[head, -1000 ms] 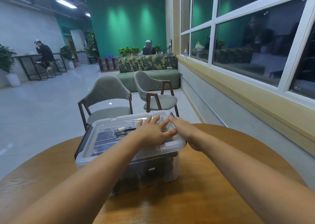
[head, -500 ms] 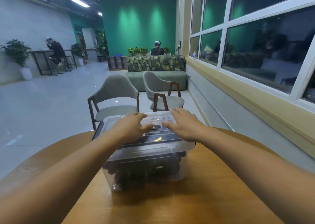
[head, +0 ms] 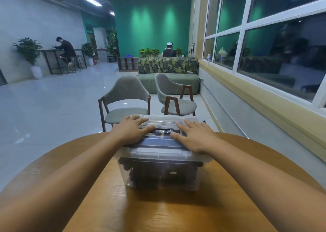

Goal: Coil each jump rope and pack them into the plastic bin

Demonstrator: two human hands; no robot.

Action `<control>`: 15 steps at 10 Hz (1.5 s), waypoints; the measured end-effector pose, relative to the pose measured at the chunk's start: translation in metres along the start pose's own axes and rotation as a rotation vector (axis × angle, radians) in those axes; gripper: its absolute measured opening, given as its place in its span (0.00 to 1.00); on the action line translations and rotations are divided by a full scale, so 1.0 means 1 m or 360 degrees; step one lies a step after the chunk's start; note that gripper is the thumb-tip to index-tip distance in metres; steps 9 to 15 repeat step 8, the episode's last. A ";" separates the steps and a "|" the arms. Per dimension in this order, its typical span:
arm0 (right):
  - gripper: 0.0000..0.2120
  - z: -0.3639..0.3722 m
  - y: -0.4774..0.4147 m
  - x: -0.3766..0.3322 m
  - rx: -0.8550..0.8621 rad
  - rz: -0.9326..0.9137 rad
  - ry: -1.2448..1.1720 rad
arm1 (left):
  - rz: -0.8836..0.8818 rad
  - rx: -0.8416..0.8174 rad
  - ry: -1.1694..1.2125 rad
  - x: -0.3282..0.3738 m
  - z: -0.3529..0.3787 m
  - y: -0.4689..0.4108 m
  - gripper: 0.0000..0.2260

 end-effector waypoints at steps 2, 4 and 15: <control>0.40 -0.009 -0.013 0.024 -0.0050 0.0006 0.0025 | 0.0181 0.0011 -0.0049 0.027 0.011 -0.019 0.42; 0.39 -0.004 -0.062 0.049 -0.0058 -0.0050 0.0064 | 0.0323 -0.0167 -0.0004 0.038 0.032 -0.079 0.38; 0.41 -0.028 -0.122 0.068 -0.0429 -0.0009 -0.0027 | 0.0394 -0.0582 0.0020 0.045 0.019 -0.143 0.37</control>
Point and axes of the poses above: each hand's wrist, its own y-axis away from the middle knuckle, its own z-axis out of the palm, x = y × z, the point moved 5 cm from there along -y, towards the middle knuckle, and after that the axes turned 2 degrees about x, right-handed, at the moved point
